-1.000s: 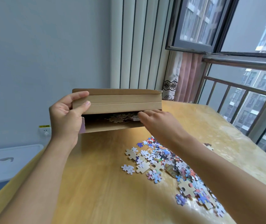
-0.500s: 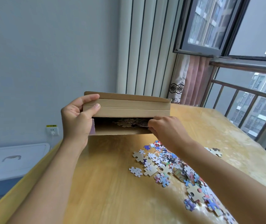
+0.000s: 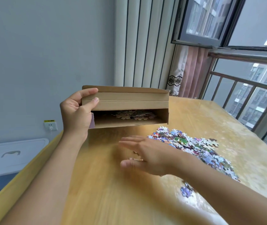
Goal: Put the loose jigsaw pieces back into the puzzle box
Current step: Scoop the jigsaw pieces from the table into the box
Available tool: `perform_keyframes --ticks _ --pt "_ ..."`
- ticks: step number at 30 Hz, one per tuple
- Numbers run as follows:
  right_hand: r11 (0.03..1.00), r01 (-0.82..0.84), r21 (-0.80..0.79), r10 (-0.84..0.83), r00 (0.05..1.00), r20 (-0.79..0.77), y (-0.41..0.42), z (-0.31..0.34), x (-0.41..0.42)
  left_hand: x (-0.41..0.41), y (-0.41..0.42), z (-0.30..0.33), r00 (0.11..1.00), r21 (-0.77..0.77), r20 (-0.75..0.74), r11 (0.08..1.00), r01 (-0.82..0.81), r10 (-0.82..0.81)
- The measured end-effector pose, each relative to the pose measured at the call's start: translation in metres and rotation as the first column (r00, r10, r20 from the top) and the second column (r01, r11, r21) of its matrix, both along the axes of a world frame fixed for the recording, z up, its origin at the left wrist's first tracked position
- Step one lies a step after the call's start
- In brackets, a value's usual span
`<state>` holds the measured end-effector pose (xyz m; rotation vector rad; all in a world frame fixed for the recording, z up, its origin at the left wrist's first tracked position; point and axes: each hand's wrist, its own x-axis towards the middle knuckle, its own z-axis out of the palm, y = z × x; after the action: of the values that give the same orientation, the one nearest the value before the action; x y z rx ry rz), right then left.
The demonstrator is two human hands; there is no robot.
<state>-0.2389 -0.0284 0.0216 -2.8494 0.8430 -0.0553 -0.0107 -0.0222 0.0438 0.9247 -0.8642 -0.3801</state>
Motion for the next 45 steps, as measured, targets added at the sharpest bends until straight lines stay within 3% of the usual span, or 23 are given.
perform_keyframes --ticks 3,9,14,18,22,25,29,34,39,43,45 --pt "0.999 0.039 -0.037 -0.044 0.987 -0.156 -0.01 -0.026 0.003 0.001 0.001 -0.001 1.0 0.0 0.0 1.0 -0.001 0.001" --pt "0.962 0.121 -0.244 -0.139 0.989 -0.056 -0.024 -0.028 -0.036 0.0 -0.001 -0.005 1.0 -0.007 0.016 1.0 -0.01 0.01" --pt "0.935 0.355 -0.005 -0.352 0.928 0.119 -0.047 0.006 -0.078 0.001 -0.005 -0.009 1.0 0.001 0.017 1.0 -0.007 0.007" --pt "0.816 0.577 -0.039 -0.575 0.817 0.04 -0.1 0.017 -0.109 0.001 -0.006 -0.012 1.0 -0.017 0.014 1.0 -0.007 0.007" --pt "0.8 0.514 0.31 -0.507 0.855 -0.111 -0.128 -0.001 -0.098 0.001 -0.009 -0.015 1.0 -0.02 -0.002 1.0 -0.007 0.007" --pt "0.863 0.434 0.26 -0.407 0.901 -0.153 -0.127 -0.009 -0.083 0.004 -0.011 -0.019 1.0 -0.019 -0.013 1.0 -0.002 0.001" --pt "0.89 0.308 0.335 -0.263 0.949 -0.175 -0.109 -0.003 -0.08 0.003 -0.013 -0.02 1.0 -0.016 -0.001 1.0 -0.001 0.001" --pt "0.916 0.285 0.282 -0.236 0.952 -0.196 -0.068 0.014 -0.095 0.001 -0.013 -0.021 1.0 0.009 0.015 1.0 -0.008 0.008" --pt "0.898 0.377 0.228 -0.34 0.922 -0.186 -0.034 0.034 -0.131 -0.011 -0.006 -0.017 0.998 0.029 0.039 0.998 -0.053 0.052" --pt "0.738 0.656 0.157 -0.58 0.736 -0.348 -0.011 0.039 -0.174 -0.018 -0.002 -0.017 0.997 0.044 0.062 0.998 -0.054 0.051" --pt "0.723 0.666 0.183 -0.575 0.728 -0.373 -0.003 0.028 -0.181 -0.018 -0.002 -0.019 0.996 0.062 0.075 0.996 -0.062 0.057"
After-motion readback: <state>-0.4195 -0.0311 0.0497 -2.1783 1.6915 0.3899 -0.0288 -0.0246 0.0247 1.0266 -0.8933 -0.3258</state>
